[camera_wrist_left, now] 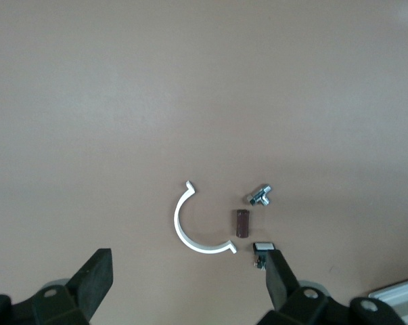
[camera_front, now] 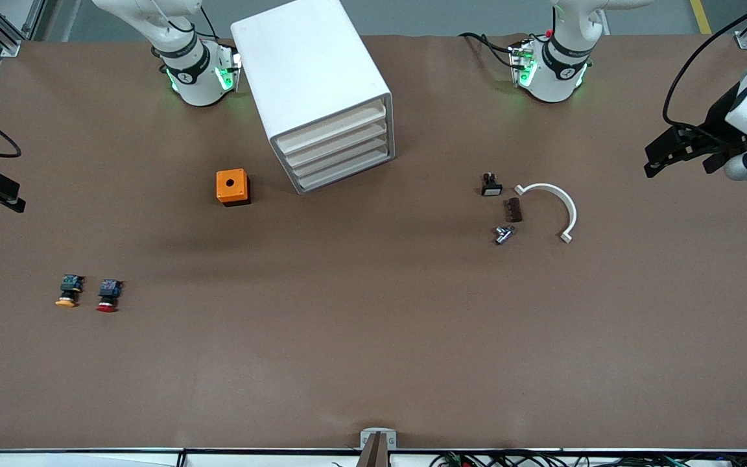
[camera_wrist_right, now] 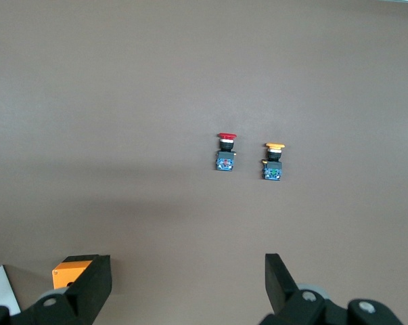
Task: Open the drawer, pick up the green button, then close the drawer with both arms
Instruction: 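Reach the left gripper toward the white cabinet's drawer handle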
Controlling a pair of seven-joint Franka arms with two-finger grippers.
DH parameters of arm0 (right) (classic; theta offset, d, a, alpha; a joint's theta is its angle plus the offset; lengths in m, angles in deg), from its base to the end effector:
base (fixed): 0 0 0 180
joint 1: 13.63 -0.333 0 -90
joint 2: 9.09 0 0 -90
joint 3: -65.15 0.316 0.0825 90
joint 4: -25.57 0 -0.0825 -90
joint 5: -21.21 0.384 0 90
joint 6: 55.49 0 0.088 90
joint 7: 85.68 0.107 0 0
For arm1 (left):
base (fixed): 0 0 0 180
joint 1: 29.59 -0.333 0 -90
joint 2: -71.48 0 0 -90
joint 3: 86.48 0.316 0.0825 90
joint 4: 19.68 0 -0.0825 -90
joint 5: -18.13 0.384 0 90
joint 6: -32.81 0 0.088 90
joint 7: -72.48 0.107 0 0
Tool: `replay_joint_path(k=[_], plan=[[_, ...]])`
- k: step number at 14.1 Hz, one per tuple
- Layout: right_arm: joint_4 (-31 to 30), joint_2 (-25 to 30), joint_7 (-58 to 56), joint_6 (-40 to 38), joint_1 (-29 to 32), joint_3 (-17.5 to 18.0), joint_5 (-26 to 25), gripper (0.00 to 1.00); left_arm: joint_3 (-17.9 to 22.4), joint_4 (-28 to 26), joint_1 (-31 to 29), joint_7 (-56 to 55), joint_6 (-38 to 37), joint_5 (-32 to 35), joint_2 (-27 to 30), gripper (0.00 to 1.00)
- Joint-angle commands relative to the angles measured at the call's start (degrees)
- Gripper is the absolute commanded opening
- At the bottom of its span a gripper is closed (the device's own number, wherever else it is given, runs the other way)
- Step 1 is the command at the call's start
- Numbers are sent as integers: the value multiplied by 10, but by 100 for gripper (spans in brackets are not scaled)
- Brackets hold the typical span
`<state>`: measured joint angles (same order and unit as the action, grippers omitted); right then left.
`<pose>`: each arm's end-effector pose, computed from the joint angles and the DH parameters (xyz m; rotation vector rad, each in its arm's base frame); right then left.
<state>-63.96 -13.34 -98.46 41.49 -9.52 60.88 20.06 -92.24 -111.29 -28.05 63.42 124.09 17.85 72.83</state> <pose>0.5817 -0.0860 0.5972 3.1028 0.1227 0.0783 0.5447 -0.0710 0.6261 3.1361 0.0483 0.0269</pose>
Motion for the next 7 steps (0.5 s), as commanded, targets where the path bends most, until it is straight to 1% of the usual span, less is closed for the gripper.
replay_joint_path(k=[1, 4, 6, 7], plan=[[8, -1, -1, -4, 3, 1, -1, 100, -5, 7, 1, 35, -24, -15, -27, 100], [8, -1, -1, -4, 3, 1, -1, 100, -8, -8, -3, 74, -34, -89, -44, 100], [8, -1, -1, -4, 3, 1, -1, 100, -9, -17, -1, 90, -36, -114, -60, 100], [8, -1, -1, -4, 3, 1, -1, 100, -10, -29, -2, 96, -35, -142, -68, 100]])
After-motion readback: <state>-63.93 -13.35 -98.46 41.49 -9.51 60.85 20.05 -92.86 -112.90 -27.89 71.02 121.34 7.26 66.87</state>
